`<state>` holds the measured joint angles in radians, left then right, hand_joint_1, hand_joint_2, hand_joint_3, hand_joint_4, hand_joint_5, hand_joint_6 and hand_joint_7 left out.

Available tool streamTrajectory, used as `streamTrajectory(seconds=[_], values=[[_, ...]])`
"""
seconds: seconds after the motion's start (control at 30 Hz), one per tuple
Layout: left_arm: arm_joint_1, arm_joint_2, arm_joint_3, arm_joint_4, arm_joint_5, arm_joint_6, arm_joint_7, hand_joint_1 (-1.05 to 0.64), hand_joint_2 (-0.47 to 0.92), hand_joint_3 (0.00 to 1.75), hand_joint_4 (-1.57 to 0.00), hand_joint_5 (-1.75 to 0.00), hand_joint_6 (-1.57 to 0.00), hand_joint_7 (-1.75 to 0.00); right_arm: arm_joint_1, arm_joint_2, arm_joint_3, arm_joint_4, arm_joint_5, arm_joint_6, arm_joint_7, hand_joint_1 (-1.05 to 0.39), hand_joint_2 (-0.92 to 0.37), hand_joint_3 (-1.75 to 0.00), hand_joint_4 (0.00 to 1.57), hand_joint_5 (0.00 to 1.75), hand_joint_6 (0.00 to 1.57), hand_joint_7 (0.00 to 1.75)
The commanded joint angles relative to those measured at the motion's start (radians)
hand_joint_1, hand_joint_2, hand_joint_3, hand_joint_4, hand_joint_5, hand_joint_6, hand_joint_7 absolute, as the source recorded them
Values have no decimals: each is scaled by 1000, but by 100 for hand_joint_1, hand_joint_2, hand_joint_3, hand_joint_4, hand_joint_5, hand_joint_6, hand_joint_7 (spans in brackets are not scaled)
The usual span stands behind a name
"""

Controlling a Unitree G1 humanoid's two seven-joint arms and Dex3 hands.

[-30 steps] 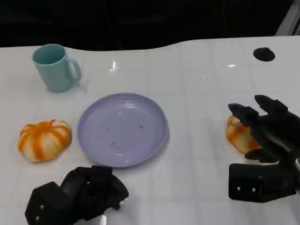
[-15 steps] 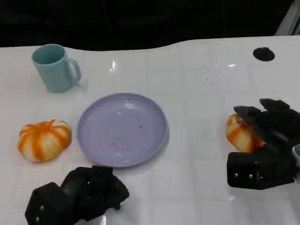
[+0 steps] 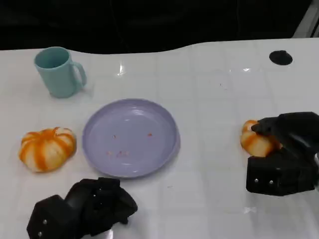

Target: Grasp the bread from the table and place it into the plate.

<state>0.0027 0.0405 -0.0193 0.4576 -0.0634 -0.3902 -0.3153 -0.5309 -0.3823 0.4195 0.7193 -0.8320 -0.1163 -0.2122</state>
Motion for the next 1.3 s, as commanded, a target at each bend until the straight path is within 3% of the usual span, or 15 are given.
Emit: streamTrajectory(seconds=[0.03,0.07,0.17,0.27,0.33,0.43,0.47,0.5,0.57,0.6,0.83,0.9,0.93,1.07,1.3], values=[[7,9,6,-3,0,-1,11,-104,86,0,-86,-155,-127,-80,-22,-12,20,69,1,-32,-55,-9,-92,-3,83,166,139,13],[6,9,6,-2,-1,-3,10,-104,86,0,-86,-155,-127,-81,-26,-12,24,78,-1,-33,-63,-10,-92,-5,81,168,136,23],[6,8,6,-3,0,-3,12,-104,87,0,-86,-156,-127,-81,-34,-11,29,98,3,-44,-103,-10,-91,-5,82,174,97,101],[8,8,5,-10,2,6,15,-105,87,0,-87,-156,-127,-82,-32,-9,29,95,7,-46,-142,-10,-91,-2,84,175,95,100],[9,8,5,-11,0,5,14,-104,87,0,-86,-156,-127,-82,-26,-5,26,96,8,-62,-196,-9,-90,-2,85,175,91,114],[11,7,6,-7,-4,1,10,-104,86,0,-86,-156,-127,-82,-16,1,27,91,11,-80,-254,-9,-87,0,84,175,90,105],[11,7,6,-4,-3,-5,10,-104,86,0,-86,-156,-126,-82,-12,4,29,92,8,-100,-298,-8,-87,0,85,175,90,111],[11,8,6,-1,-1,-10,11,-104,87,0,-86,-156,-126,-82,-9,6,31,94,5,-116,-333,-6,-85,0,86,175,84,132],[11,8,5,4,5,-18,14,-104,87,1,-86,-156,-126,-82,-4,14,32,93,6,-137,-380,-4,-86,-1,87,175,77,158],[11,8,5,4,6,-20,15,-105,87,1,-86,-156,-126,-82,-3,17,32,95,7,-144,-394,-4,-86,-1,87,175,76,163],[19,2,1,3,5,-22,14,-105,87,0,-86,-155,-126,-83,49,31,19,-7,27,-175,-411,-1,-88,-7,91,175,84,157],[19,2,1,5,1,-22,9,-105,87,0,-86,-155,-126,-83,62,33,17,-36,32,-197,-420,2,-52,-76,95,175,90,152],[19,2,2,6,-1,-21,7,-104,87,0,-86,-155,-126,-83,68,33,19,-62,32,-203,-414,3,-38,-103,96,175,91,151],[18,4,2,4,-4,-16,4,-102,86,0,-87,-154,-126,-81,89,44,19,-163,45,-214,-368,5,-25,-124,98,175,92,153],[13,6,1,19,3,-35,6,-104,87,0,-88,-154,-127,-80,84,108,28,-255,74,-220,-260,4,-16,-139,100,175,94,150]])
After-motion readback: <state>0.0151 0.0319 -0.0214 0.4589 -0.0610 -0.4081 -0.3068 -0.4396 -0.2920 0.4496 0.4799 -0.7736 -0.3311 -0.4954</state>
